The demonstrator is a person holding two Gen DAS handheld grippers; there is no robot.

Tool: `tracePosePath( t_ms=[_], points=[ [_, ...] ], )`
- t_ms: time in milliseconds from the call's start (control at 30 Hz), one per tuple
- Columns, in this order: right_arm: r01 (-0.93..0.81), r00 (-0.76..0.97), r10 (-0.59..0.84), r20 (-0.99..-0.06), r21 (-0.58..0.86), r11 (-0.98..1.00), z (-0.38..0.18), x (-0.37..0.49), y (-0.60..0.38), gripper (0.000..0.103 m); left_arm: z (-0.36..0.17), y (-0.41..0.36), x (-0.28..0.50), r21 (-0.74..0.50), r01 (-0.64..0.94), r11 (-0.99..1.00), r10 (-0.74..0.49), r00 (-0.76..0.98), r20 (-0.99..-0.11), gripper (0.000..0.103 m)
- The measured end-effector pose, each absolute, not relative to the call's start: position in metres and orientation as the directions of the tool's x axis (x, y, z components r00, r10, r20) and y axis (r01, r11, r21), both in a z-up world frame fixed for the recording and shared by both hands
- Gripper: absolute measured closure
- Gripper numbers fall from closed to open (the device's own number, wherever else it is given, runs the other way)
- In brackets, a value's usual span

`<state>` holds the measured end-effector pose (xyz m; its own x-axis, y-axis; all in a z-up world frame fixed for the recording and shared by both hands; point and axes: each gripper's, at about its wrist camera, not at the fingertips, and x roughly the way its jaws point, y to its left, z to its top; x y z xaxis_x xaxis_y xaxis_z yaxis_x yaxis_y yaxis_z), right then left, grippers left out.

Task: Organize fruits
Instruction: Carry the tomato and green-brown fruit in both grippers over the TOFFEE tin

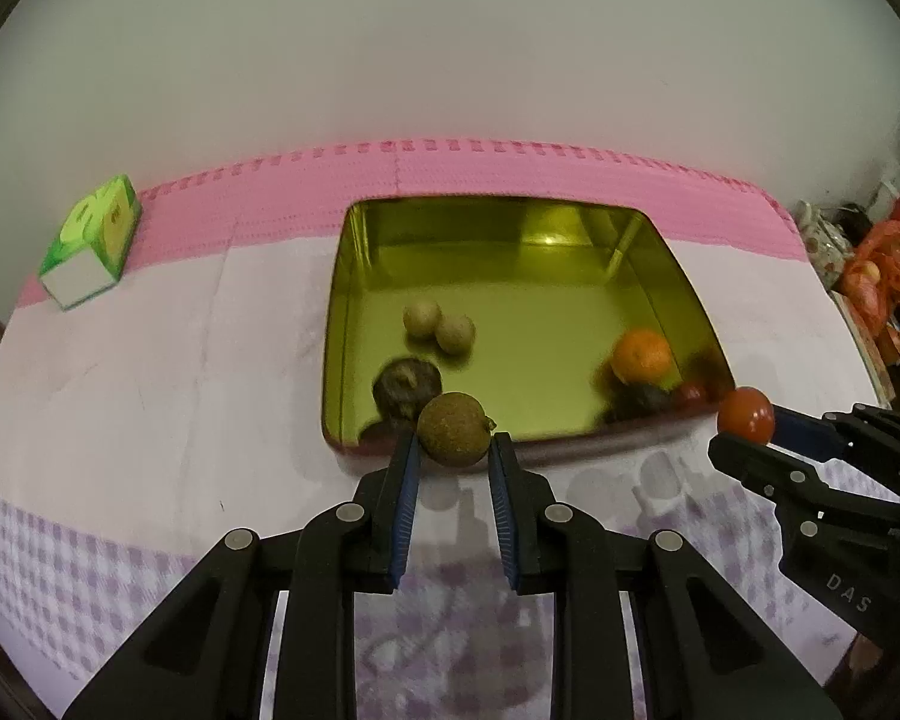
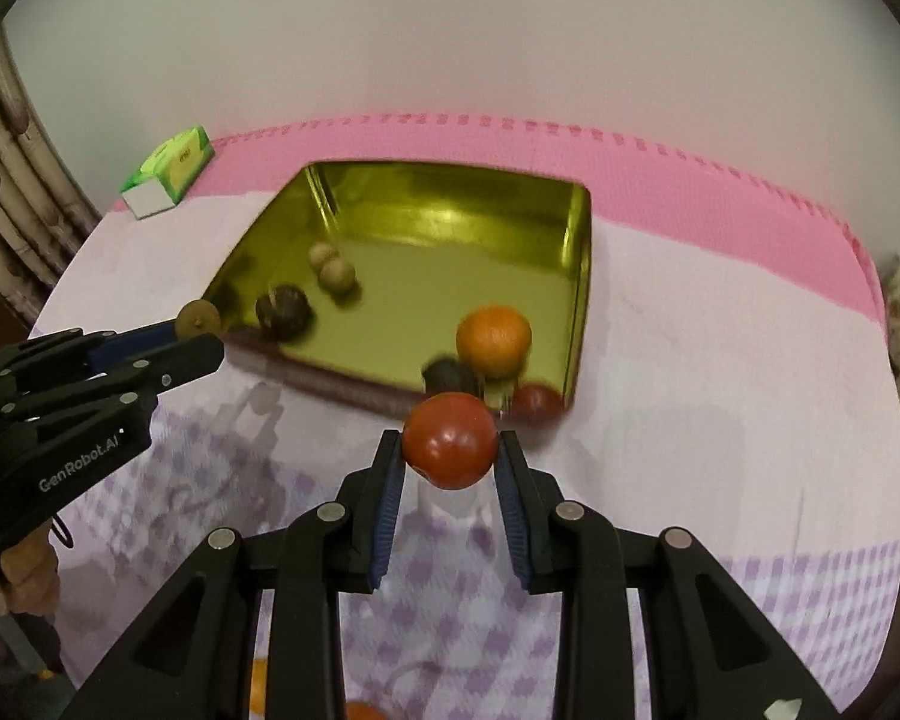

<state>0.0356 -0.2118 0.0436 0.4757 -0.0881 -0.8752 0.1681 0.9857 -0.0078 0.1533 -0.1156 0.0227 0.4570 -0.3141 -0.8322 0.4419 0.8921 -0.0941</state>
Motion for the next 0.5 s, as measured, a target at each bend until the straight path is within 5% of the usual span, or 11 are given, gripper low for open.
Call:
tracePosePath(
  t_ms=[500],
  points=[
    [0.122,0.433,-0.058,-0.899,-0.005,0.993,0.020,0.097,-0.206,0.074,-0.002,-0.134,0.192,-0.068,0.420,0.905,-0.263,0.426,-0.866,0.079]
  ],
)
